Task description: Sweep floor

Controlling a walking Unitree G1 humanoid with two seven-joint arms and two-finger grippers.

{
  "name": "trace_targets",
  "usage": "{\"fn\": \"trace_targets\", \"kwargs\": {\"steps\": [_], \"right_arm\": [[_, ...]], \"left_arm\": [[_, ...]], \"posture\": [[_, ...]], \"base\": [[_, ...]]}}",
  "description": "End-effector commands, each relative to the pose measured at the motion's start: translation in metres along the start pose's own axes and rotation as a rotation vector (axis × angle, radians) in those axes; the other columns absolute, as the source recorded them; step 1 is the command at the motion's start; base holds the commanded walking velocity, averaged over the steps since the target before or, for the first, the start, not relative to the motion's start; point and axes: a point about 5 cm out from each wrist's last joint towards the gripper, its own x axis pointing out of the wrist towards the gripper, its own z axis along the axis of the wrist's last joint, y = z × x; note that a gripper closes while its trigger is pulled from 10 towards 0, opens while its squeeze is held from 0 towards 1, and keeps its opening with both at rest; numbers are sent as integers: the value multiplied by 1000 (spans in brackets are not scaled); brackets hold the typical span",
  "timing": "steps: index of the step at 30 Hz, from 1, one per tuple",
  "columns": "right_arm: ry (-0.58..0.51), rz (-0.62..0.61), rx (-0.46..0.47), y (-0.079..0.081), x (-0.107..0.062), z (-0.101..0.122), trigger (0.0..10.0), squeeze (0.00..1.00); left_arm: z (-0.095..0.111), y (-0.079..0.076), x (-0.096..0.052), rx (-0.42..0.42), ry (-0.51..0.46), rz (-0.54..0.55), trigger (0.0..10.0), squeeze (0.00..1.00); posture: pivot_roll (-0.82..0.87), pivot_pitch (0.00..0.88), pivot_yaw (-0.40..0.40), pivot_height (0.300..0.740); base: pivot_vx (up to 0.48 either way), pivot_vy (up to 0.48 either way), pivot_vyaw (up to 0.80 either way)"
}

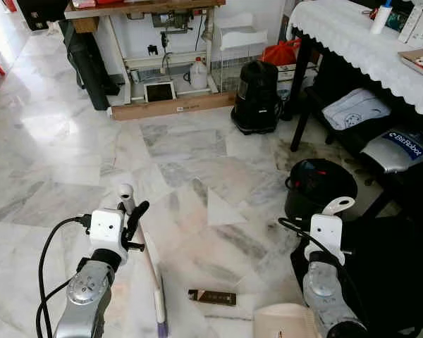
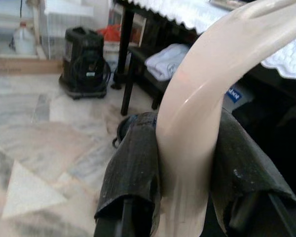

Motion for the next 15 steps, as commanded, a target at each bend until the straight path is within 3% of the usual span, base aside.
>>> {"fn": "trace_targets", "kwargs": {"steps": [1, 10, 15], "right_arm": [[-62, -16, -2, 0, 6, 11, 10000, 0], [-71, -5, -26, 6, 12, 15, 10000, 0], [-12, 54, -60, 16, 1, 2, 10000, 0]], "left_arm": [[12, 5, 2, 14, -49, 7, 10000, 0], [18, 4, 4, 11, -70, 4, 10000, 0], [21, 4, 7, 6, -80, -6, 10000, 0]], "posture": [[162, 82, 57, 740], [173, 89, 59, 740], [181, 91, 66, 740]], "base": [[0, 0, 0], [0, 0, 0], [0, 0, 0]]}}
